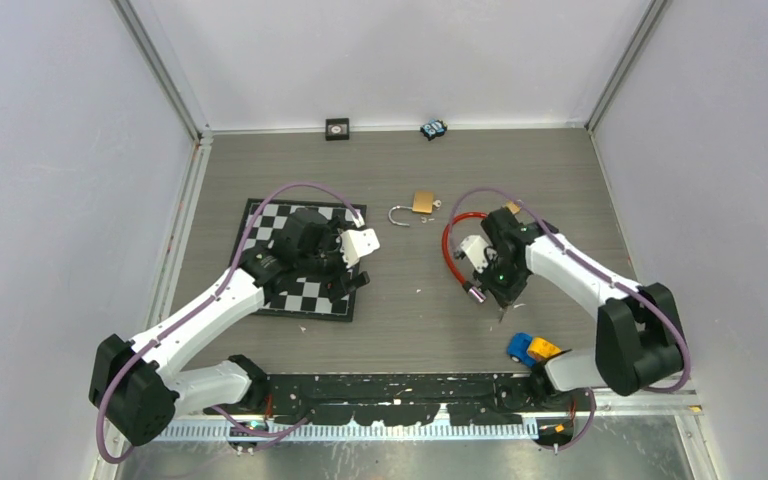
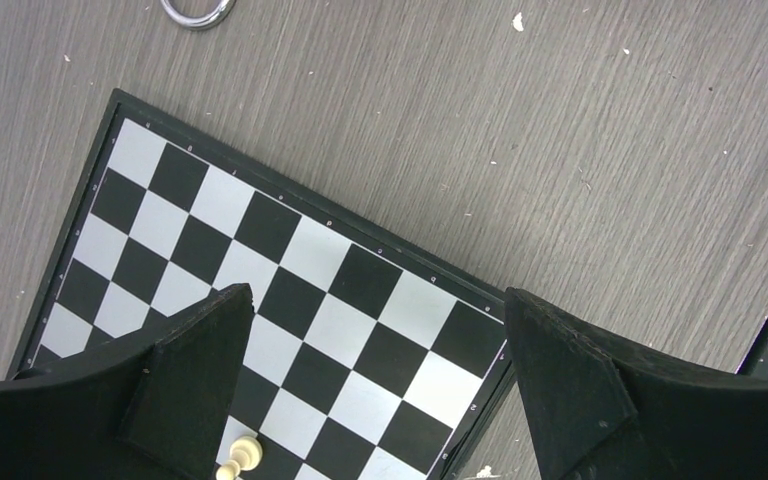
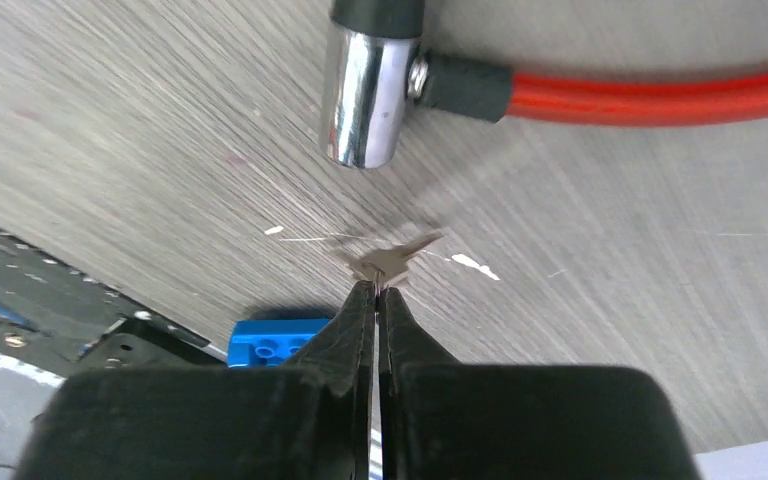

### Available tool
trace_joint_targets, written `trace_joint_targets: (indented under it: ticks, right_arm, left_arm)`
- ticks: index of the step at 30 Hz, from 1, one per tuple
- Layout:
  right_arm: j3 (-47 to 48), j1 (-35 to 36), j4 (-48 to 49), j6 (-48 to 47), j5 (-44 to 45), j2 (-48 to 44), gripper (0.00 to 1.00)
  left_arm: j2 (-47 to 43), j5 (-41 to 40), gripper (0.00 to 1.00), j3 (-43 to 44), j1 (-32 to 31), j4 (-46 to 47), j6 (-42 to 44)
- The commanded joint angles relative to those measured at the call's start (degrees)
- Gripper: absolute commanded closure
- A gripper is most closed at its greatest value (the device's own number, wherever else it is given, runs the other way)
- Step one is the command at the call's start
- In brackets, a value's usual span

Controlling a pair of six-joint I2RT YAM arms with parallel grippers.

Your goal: Unlock with the key

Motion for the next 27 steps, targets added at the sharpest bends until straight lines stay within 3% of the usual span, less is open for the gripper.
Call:
trace_joint_targets:
  ticks: [1, 6, 11, 17, 20, 27]
  right_arm:
    - [10.48, 0.02, -6.36, 0.03, -7.42, -6.14, 0.99]
    - [20.69, 0.18, -13.5, -1.69, -21.51, -7.57, 0.99]
    - [30.03, 1.71, -14.02, -1.51, -35.04, -5.96, 0.99]
    - [35.03, 7.32, -2.42, 7.98, -42.25, -2.98, 0.99]
    - [36.49, 9.4, 3.76, 13.63, -43.95, -1.26, 0.99]
    - [39.47, 11.5, 10.32, 21.58, -46.53, 1.18, 0.99]
  left_arm:
    - [-1.11, 2.69, 0.02, 1.22, 0.22, 1.73, 1.25]
    - [-2.45, 13.21, 0.02, 1.98, 0.25, 3.39, 4.15]
    - [-2.17, 27.51, 0.01, 3.98, 0.26, 6.75, 5.49]
    - [2.7, 34.35, 0.01, 9.48, 0.29, 11.03, 0.71]
    - [5.27, 36.11, 0.06, 12.08, 0.29, 14.32, -4.01]
    - [8.04, 43.55, 0.12, 11.01, 0.22, 23.56, -11.7]
